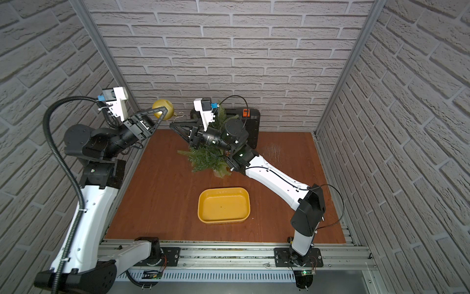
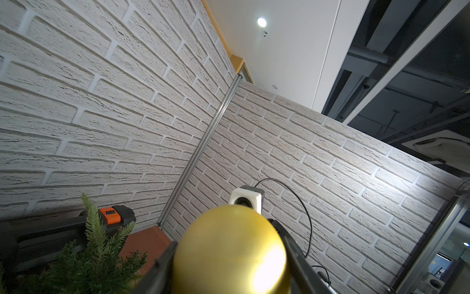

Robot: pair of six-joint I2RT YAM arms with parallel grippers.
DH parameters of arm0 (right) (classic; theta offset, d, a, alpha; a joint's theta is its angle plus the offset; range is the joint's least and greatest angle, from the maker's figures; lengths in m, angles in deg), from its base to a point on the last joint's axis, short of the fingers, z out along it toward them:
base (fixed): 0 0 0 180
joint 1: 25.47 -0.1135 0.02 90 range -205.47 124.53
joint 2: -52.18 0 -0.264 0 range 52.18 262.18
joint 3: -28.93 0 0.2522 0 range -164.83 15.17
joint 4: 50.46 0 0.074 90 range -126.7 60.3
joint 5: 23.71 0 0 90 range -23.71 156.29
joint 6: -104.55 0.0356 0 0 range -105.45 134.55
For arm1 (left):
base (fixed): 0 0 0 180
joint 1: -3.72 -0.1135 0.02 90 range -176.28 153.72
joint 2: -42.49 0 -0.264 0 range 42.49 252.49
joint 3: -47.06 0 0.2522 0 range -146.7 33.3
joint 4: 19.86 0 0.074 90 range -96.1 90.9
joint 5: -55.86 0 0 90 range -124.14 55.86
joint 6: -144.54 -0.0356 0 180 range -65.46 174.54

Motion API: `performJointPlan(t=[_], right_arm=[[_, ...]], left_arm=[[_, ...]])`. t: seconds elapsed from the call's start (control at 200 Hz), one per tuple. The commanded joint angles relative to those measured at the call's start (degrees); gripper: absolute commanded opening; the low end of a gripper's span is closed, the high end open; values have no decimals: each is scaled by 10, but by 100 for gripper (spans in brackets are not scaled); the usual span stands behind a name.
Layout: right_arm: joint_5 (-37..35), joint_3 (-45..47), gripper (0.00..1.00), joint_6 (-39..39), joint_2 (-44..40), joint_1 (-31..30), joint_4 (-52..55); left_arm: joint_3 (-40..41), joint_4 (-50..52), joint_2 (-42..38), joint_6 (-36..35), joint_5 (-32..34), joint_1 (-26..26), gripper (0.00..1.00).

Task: Decorate the small christmas tree with ornaments
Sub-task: Hang an ornament on the christmas tree.

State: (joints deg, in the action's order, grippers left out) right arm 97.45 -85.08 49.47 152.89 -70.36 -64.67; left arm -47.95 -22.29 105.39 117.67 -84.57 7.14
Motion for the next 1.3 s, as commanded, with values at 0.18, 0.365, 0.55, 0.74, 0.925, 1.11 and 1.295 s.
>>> performJointPlan(t=[0.18, 0.365, 0.55, 0.74, 0.925, 1.11, 1.295], right_arm=[[-28, 34, 6, -68, -58, -4, 47], [-37, 39, 6, -93, -68, -3, 88], [-51, 31, 6, -115, -72, -4, 142], [-68, 29, 6, -129, -77, -4, 198], [-78, 30, 6, -133, -77, -3, 221], [-100, 29, 6, -138, -74, -3, 249], [-130, 27, 6, -147, -69, -3, 279]], left_arm=[[-9, 6, -17, -29, 9, -2, 51], [-6, 13, -15, -37, 13, -3, 51], [5, 27, -13, -50, 17, -2, 50], [42, 9, -8, -48, 18, 0, 50], [73, 9, -7, -59, 20, 1, 50], [95, -1, 0, -61, 19, 1, 49], [116, -14, 9, -63, 22, 2, 49]])
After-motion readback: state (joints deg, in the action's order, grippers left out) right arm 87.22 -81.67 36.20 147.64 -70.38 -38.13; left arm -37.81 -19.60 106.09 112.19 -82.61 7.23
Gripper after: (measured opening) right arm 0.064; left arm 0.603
